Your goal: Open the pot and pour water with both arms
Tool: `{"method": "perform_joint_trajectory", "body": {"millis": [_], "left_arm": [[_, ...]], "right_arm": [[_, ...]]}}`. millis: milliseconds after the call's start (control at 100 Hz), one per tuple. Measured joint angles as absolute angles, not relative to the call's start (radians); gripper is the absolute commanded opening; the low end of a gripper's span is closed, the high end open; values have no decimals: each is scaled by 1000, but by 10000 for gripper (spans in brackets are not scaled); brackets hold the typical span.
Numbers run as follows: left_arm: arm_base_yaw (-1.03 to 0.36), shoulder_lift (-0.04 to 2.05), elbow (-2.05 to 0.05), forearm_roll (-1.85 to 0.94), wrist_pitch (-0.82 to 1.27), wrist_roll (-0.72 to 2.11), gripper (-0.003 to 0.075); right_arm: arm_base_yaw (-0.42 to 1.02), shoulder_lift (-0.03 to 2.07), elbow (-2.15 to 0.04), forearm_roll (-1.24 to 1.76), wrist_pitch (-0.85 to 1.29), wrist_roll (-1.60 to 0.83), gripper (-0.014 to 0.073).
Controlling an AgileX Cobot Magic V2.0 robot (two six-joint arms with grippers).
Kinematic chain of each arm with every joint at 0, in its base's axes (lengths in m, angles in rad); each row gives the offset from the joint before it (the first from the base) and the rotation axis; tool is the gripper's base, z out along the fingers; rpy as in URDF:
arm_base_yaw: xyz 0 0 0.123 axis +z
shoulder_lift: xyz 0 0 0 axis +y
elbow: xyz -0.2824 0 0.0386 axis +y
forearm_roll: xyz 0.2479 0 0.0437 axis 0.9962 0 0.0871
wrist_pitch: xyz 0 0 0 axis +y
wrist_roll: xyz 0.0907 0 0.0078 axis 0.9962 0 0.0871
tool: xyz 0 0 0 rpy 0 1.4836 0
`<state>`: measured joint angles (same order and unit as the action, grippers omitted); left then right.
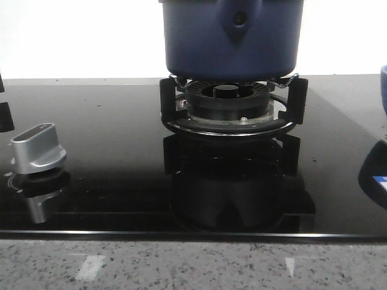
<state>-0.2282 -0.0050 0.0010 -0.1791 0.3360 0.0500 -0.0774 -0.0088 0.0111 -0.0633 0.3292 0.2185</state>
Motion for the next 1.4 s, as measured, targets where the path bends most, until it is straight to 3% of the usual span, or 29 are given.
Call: {"method": "perform_joint_trajectory", "body": {"millis": [1400], "left_arm": [[-228, -5, 1, -179, 336, 50, -20]], "right_arm": [[-77, -9, 11, -165, 328, 218, -74]]}}
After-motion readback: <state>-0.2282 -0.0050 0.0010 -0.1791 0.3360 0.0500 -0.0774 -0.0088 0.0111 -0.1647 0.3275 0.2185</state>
